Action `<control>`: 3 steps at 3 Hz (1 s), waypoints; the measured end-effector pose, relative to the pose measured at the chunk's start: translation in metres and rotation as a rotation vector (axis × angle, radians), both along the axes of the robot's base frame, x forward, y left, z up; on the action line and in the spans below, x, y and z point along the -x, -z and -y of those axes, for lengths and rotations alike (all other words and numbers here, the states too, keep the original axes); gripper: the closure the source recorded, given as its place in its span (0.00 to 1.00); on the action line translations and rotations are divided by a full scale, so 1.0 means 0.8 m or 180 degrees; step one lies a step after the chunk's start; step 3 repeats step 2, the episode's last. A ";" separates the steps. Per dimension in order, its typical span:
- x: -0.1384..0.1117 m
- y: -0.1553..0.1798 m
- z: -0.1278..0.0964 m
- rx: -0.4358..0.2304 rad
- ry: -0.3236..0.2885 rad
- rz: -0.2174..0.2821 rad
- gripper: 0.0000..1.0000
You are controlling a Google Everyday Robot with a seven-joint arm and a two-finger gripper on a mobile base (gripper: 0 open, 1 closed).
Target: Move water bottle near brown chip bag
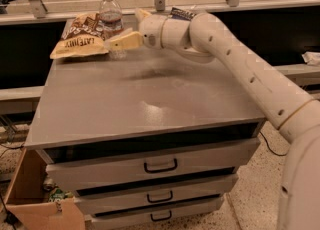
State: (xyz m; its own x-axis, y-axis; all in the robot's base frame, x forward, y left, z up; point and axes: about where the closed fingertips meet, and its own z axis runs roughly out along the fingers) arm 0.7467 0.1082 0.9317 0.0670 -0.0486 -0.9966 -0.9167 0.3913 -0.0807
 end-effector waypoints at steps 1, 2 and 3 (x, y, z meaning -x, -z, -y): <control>0.060 -0.068 0.072 0.0154 -0.0029 0.0534 0.00; 0.135 -0.133 0.148 0.0411 0.0107 0.0876 0.00; 0.135 -0.133 0.148 0.0411 0.0107 0.0876 0.00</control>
Offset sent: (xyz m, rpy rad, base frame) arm -0.1946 -0.2101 0.1708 -0.2620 -0.3968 -0.1121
